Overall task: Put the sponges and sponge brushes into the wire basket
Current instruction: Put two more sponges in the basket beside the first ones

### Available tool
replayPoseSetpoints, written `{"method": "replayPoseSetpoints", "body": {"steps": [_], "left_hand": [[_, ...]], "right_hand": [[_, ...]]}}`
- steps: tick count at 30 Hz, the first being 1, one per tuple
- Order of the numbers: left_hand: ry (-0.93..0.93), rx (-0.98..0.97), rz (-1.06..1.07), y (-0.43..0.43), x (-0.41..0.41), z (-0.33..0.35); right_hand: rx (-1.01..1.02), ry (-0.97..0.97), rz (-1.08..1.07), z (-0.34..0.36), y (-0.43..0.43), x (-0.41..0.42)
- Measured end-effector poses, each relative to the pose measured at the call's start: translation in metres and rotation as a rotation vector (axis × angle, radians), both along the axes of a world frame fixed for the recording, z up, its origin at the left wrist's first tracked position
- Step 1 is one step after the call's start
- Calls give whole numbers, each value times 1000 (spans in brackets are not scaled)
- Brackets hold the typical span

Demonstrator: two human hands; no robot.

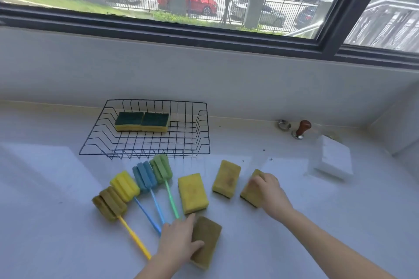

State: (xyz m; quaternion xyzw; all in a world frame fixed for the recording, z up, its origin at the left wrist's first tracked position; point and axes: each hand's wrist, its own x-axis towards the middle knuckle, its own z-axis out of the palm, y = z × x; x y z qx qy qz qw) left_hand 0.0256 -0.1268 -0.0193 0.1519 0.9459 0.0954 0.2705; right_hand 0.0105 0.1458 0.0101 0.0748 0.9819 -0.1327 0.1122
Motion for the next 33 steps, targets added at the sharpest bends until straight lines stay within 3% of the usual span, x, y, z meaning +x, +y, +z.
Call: {"method": "replayPoseSetpoints", "body": {"steps": [4,10,16,21,24,27,29,33], "left_hand": [[16,-12,45,15,17,-1],[-62,7,50,39,39,3],[-154,153,65,53,55,10],[-22,313,97,55,54,14],[346,248,-112,60,45,29],[485,221,-305,60,52,31],[449,246,-380,56,63,22],[371,264,-439,45,77,8]], "right_hand": [[121,-147,94,-9,24,-12],[231,-43,213,-17,26,-17],[62,2,188,-26,26,21],[3,153,343,-30,32,56],[-31,222,391,-28,34,73],[-51,223,417,-23,26,88],[-30,251,475,-25,22,98],[-83,120,466,-21,19,110]]}}
